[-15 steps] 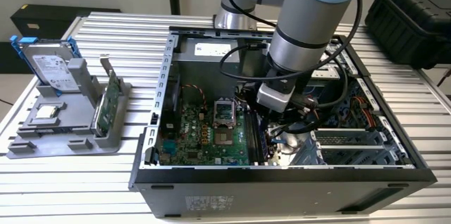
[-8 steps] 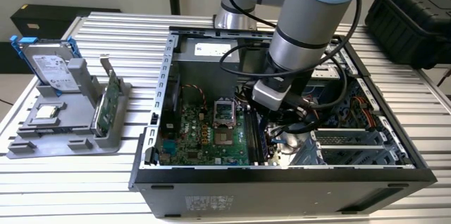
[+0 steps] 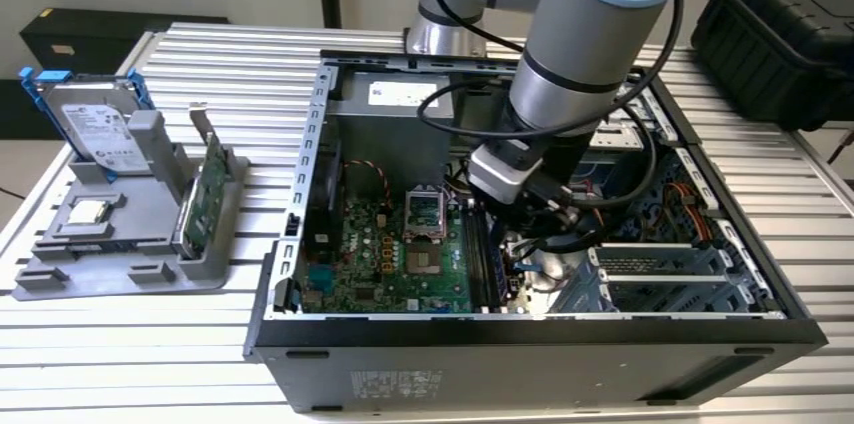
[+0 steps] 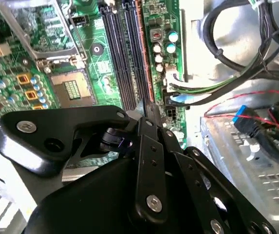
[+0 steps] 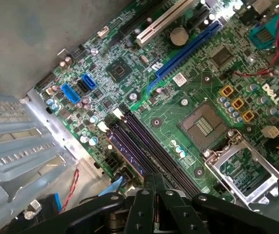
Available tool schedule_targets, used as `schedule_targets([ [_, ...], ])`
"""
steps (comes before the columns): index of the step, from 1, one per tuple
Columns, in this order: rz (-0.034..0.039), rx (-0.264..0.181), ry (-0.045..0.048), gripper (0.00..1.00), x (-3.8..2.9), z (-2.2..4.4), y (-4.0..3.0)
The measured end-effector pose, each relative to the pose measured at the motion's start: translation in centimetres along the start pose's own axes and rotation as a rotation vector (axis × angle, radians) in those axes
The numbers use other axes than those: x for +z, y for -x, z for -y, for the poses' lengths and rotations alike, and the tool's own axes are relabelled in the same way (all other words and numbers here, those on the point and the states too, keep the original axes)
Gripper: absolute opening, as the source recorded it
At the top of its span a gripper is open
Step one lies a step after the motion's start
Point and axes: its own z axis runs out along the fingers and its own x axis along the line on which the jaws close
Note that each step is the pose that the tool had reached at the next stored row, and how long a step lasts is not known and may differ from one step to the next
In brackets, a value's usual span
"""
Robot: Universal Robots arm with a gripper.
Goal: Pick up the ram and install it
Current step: 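Press down the ram until it locks into place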
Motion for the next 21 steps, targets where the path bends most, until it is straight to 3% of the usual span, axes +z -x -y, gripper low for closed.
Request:
schedule_targets([
  [21,0.02,0.35,-0.0069,0.0,0.37,0.02,-0.01],
])
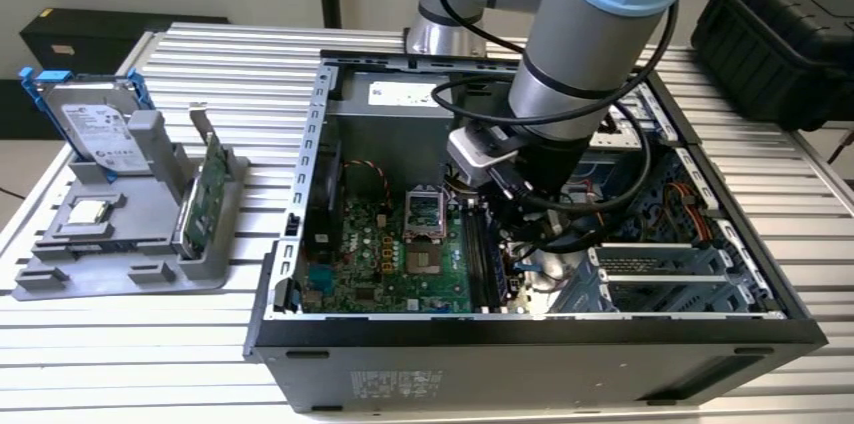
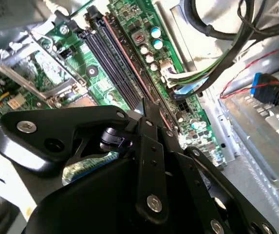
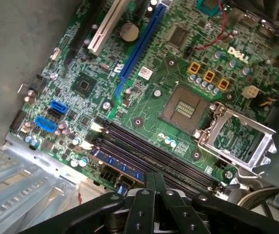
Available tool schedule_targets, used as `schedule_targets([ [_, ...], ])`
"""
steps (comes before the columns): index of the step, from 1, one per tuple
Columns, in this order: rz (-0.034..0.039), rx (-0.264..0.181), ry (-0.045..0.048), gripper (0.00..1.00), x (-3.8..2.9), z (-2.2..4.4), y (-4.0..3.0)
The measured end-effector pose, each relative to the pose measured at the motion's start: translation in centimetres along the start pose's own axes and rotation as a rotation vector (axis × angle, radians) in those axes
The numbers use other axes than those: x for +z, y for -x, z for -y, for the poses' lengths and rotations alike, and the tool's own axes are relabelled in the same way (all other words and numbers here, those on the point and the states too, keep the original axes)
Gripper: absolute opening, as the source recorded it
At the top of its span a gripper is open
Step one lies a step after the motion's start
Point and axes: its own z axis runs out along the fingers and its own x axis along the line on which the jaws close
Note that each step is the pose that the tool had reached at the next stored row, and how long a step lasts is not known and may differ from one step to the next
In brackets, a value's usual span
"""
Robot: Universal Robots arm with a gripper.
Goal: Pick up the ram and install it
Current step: 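Press down the ram until it locks into place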
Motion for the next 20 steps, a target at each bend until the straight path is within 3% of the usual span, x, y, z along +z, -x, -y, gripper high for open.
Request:
schedule_targets([
  [20,0.0187,0.324,-0.0065,0.0,0.13,0.01,0.0],
])
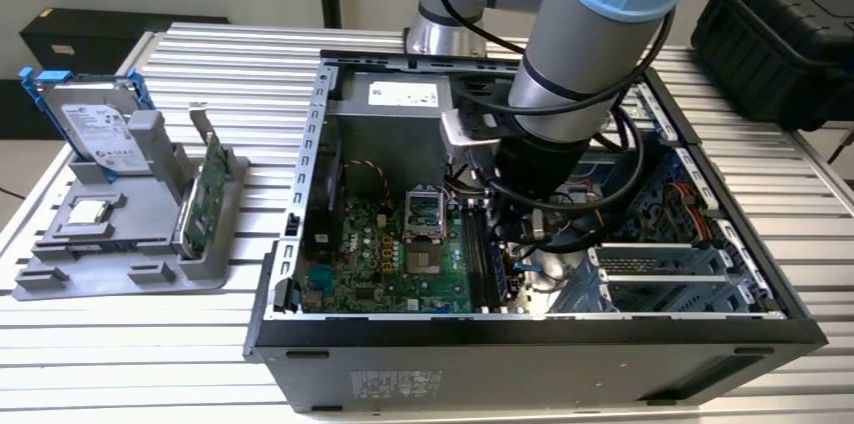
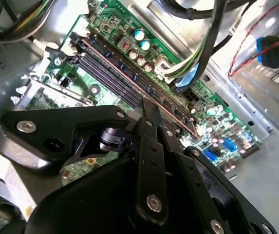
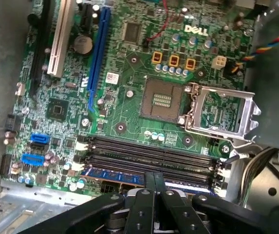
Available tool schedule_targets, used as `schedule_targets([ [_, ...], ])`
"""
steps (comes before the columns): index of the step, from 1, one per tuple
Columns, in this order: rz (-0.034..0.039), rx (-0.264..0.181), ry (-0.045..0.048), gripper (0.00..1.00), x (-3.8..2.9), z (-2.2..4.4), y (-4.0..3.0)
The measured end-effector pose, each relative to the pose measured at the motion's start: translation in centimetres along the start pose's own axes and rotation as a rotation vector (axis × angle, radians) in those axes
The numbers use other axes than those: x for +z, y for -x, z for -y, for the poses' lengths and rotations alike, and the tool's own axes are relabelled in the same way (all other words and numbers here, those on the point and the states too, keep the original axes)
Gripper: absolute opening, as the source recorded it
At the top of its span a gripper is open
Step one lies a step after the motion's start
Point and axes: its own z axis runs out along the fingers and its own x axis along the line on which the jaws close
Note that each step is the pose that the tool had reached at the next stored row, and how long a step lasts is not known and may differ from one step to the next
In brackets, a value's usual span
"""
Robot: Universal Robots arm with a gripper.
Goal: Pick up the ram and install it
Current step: 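Press down the ram until it locks into place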
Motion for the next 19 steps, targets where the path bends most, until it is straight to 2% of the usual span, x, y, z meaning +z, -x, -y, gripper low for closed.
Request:
schedule_targets([
  [8,0.008,0.138,-0.0027,0.0,0.01,0.0,0.0],
  [14,0.0124,0.216,-0.0043,0.0,0.0,0.0,0.0],
  [17,0.0126,0.216,-0.0044,0.0,0.07,0.02,-0.01],
  [19,0.011,0.19,-0.0038,0.0,0.13,0.03,0.0],
])
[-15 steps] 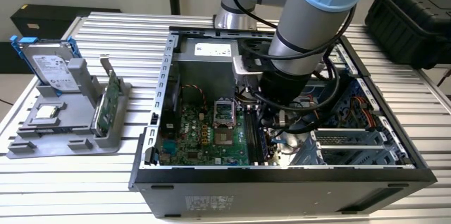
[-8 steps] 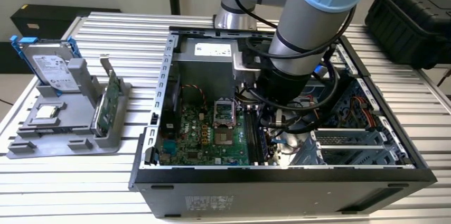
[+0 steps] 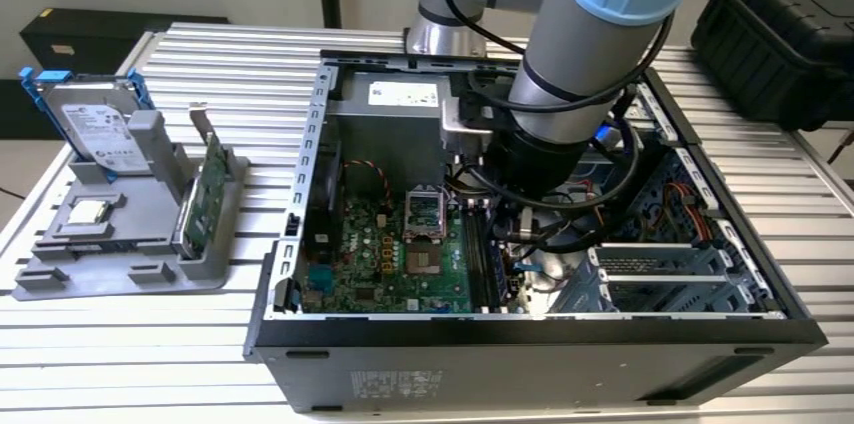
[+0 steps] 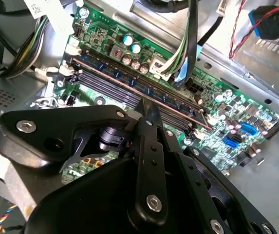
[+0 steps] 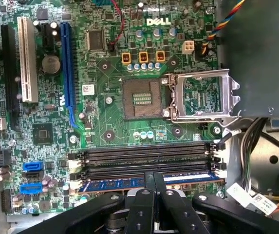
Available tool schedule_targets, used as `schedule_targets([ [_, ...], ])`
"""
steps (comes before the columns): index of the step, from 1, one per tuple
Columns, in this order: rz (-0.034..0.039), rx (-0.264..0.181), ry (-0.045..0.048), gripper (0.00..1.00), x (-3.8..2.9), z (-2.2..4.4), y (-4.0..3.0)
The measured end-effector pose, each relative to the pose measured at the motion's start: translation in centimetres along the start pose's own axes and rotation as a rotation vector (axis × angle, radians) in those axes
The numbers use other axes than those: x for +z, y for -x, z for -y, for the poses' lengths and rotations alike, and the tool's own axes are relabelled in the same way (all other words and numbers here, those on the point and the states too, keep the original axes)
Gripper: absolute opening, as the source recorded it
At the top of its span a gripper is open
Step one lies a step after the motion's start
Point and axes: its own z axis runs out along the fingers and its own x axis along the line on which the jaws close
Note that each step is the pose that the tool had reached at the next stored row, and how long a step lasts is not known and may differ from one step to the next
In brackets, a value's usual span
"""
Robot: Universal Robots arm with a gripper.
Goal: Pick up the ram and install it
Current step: 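Press down the ram until it locks into place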
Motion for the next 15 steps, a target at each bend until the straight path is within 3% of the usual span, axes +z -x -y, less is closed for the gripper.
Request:
schedule_targets([
  [5,-0.0025,-0.036,0.0006,0.0,0.11,0.03,0.0],
  [15,-0.0037,-0.037,0.0007,0.0,0.14,0.07,0.02],
])
